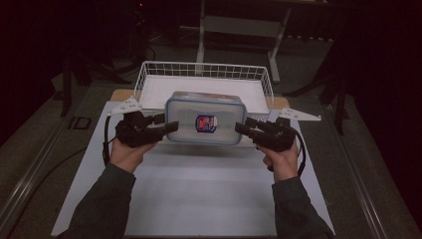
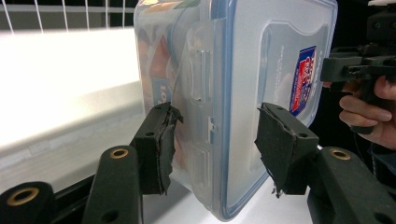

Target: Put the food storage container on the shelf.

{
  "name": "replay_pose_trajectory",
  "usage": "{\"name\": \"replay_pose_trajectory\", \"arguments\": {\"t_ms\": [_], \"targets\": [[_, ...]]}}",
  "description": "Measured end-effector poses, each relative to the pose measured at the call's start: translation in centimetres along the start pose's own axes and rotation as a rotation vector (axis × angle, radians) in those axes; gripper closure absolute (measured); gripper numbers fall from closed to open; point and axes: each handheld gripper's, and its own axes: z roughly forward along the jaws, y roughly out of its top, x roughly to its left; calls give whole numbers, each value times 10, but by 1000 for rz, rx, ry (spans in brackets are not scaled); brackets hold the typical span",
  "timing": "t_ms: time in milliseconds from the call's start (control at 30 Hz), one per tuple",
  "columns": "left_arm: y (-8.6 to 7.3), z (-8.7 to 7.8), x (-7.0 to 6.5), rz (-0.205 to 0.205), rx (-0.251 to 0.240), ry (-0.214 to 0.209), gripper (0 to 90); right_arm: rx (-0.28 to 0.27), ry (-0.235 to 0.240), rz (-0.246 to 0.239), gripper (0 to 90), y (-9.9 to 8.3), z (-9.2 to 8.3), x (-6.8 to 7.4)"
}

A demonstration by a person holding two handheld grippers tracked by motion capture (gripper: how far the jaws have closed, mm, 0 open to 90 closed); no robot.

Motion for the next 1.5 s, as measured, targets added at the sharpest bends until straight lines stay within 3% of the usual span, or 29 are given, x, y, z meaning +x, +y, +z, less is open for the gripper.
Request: {"name": "replay_pose_trajectory", "arguments": {"t_ms": [233,533,733,1033,1500], "targets": [[25,8,8,-22,-7,8,474,-19,-20,9,512,28,5,-8],[40,22,26,-79,-1,22,470,-13,-51,43,504,50,21,-23],[48,28,33,-86,0,44,466,0,-73,57,494,55,30,-30],[48,36,42,-123,5,48,465,-2,-89,84,493,57,36,-38],[56,43,51,-203,10,41,461,-6,-90,184,495,61,42,-48]]}}
